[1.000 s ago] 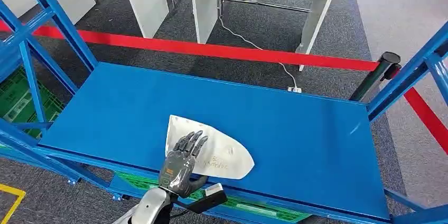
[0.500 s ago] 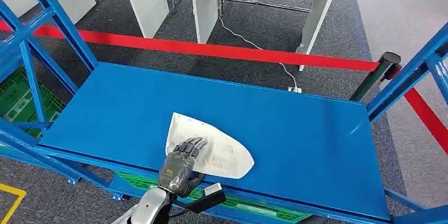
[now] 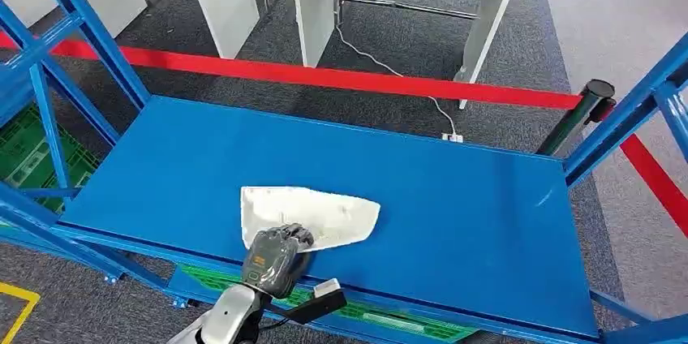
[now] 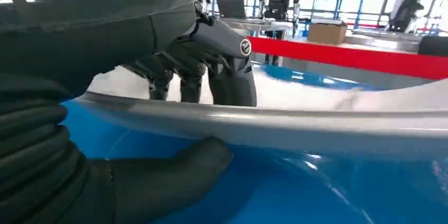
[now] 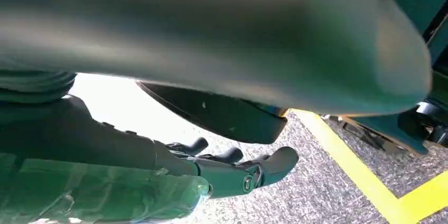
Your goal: Take the parts from the cabinet and place them on the table.
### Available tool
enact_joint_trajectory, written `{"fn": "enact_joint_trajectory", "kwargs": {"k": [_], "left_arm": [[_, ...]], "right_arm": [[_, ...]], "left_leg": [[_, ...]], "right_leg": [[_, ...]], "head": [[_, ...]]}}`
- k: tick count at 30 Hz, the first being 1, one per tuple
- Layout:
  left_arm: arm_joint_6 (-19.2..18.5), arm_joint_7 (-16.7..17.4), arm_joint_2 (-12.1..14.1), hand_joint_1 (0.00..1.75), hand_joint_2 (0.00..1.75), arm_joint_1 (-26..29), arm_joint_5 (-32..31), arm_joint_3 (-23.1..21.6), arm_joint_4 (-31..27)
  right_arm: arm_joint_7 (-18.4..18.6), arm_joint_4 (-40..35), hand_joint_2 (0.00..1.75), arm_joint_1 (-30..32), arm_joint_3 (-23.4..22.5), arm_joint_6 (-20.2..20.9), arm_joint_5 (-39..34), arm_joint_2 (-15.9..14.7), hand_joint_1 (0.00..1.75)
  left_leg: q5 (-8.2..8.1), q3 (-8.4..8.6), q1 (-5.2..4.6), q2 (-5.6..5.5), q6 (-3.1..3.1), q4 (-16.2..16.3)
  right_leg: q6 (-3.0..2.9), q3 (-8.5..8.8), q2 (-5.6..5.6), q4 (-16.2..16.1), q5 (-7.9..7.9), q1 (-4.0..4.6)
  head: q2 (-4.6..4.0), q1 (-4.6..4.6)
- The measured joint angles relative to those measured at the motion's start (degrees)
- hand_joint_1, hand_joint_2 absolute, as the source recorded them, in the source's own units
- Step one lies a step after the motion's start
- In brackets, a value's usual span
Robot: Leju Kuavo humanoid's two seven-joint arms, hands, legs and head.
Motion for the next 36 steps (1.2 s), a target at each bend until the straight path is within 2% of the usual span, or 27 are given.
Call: {"fn": "enact_joint_trajectory", "kwargs": {"k": [8,17,25,31,36], "left_arm": [[1.0,0.0,0.0,1.75,1.75,0.0,1.0,0.0,0.0],[4.5,-1.4,-0.1,1.75,1.75,0.2,6.3,1.5,0.0],[7.1,-4.8,-0.3,1.75,1.75,0.9,18.0,4.4,-3.3],[7.3,-8.1,-0.3,1.75,1.75,1.4,28.8,6.2,-9.7],[7.8,-9.7,-0.2,1.75,1.75,1.6,34.4,7.6,-16.4]], "right_arm": [[0.0,0.0,0.00,0.0,0.0,-0.1,0.0,0.0,0.00],[0.0,0.0,0.00,0.0,0.0,-0.4,0.0,0.0,0.00],[0.0,0.0,0.00,0.0,0.0,-0.7,0.0,0.0,0.00],[0.0,0.0,0.00,0.1,0.0,-0.7,0.0,0.0,0.00],[-0.1,0.0,0.00,0.1,0.0,-1.0,0.0,0.0,0.00]], "left_leg": [[0.00,0.02,0.00,0.00,0.00,0.0],[0.00,0.03,0.00,0.00,0.00,0.0],[0.00,0.03,0.00,0.00,0.00,0.0],[0.00,0.00,0.00,0.00,0.00,0.0],[0.00,-0.05,0.00,-0.01,0.00,0.0]], "right_leg": [[0.00,0.04,0.01,0.0,0.00,0.00],[0.00,0.03,0.00,0.0,0.00,0.00],[0.00,0.04,-0.01,0.0,0.00,0.00],[0.00,0.03,-0.01,0.0,0.00,0.00],[0.00,0.01,-0.01,0.0,0.00,0.00]], "head": [[0.00,-0.02],[0.00,-0.02],[0.00,-0.02],[0.00,-0.02],[0.00,-0.02]]}}
